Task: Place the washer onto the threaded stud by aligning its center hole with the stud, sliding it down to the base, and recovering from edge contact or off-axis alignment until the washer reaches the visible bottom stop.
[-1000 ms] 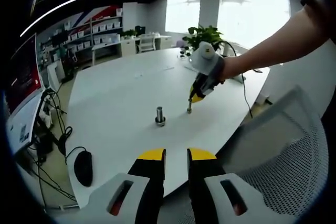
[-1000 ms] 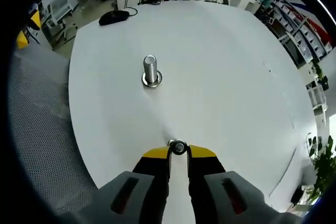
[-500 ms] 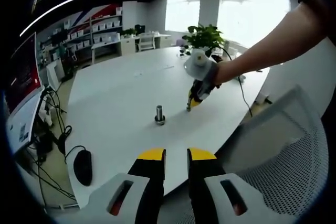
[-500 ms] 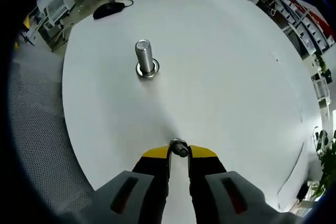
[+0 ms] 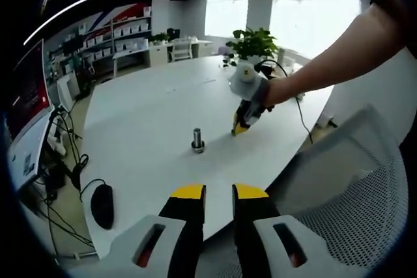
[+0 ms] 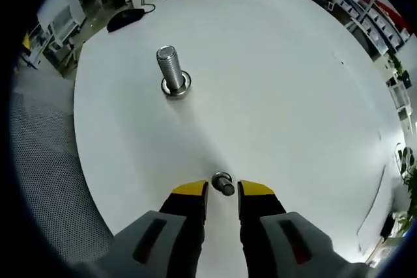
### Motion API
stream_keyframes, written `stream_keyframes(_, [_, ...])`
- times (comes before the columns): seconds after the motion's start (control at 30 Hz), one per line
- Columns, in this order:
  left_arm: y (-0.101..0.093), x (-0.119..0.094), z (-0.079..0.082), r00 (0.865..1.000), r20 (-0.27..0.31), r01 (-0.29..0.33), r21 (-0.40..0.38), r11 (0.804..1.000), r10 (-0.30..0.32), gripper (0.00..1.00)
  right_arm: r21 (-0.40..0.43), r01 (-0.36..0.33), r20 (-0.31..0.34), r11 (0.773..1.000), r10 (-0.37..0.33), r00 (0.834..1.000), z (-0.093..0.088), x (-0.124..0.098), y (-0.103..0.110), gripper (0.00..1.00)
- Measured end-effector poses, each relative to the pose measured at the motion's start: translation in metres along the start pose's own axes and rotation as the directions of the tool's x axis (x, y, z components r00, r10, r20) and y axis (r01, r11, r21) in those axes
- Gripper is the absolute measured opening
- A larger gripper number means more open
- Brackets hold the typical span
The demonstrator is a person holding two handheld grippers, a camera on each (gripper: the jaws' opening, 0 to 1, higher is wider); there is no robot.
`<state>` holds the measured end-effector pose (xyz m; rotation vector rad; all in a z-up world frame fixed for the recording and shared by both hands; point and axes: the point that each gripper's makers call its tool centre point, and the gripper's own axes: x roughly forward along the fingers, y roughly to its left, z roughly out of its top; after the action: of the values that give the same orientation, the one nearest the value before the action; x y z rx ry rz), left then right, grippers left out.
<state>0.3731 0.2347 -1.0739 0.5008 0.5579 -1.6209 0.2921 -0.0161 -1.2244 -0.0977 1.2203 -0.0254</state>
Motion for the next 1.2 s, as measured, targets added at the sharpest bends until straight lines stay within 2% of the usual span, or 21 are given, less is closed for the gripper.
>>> stream_keyframes(0.1, [0.002,0.002,-0.003,1.0,-0.002,0.005,0.001,1.0,-0.005,0.14,-0.003,0.005,0.012,1.0,-0.005,1.0,-0.006,-0.002,-0.003,0.22])
stream_keyframes(0.2, [-0.001,0.002,-0.002,1.0,-0.004,0.014,0.001,1.0,-0.014,0.14,0.004,0.019,0.042,1.0,-0.019,0.999,-0.009,-0.023,0.006,0.23])
stream_keyframes(0.43, [-0.004,0.003,-0.001,0.999,0.005,0.033,-0.002,0.999,-0.033,0.14,0.044,0.056,0.105,0.997,-0.06,0.993,-0.032,-0.053,0.013,0.25])
stream_keyframes(0.57, [-0.005,0.003,-0.002,0.999,0.0,0.04,-0.006,0.999,-0.04,0.14,0.142,0.082,0.18,0.987,-0.107,0.978,-0.04,-0.072,0.015,0.25])
stream_keyframes(0.67, [-0.006,0.002,-0.001,0.999,0.005,0.043,-0.01,0.999,-0.043,0.15,0.262,0.08,0.247,0.962,-0.147,0.958,-0.045,-0.091,0.02,0.25])
stream_keyframes(0.73, [-0.005,0.002,-0.002,0.999,0.002,0.042,-0.014,0.999,-0.042,0.15,0.305,0.089,0.26,0.948,-0.172,0.95,-0.052,-0.099,0.02,0.25])
stream_keyframes(0.8, [-0.005,0.002,-0.002,0.999,0.002,0.041,-0.013,0.999,-0.041,0.15,0.338,0.068,0.298,0.939,-0.176,0.938,-0.051,-0.109,0.027,0.26])
stream_keyframes(0.93, [-0.005,-0.001,0.002,0.999,0.018,0.032,-0.013,0.999,-0.032,0.15,0.352,0.064,0.345,0.934,-0.193,0.919,-0.049,-0.13,0.041,0.3])
stream_keyframes(1.03, [0.005,-0.002,-0.001,1.0,0.018,-0.009,-0.034,0.999,0.009,0.16,0.404,0.028,0.418,0.914,-0.212,0.884,-0.042,-0.15,0.047,0.31])
stream_keyframes(1.1, [0.006,-0.004,0.002,1.0,0.024,-0.014,-0.039,0.999,0.015,0.16,0.421,0.02,0.426,0.907,-0.217,0.878,-0.043,-0.159,0.051,0.32])
stream_keyframes(1.2, [0.007,-0.007,0.004,0.999,0.035,-0.025,-0.04,0.999,0.026,0.16,0.418,0.031,0.44,0.908,-0.232,0.868,-0.038,-0.173,0.059,0.33])
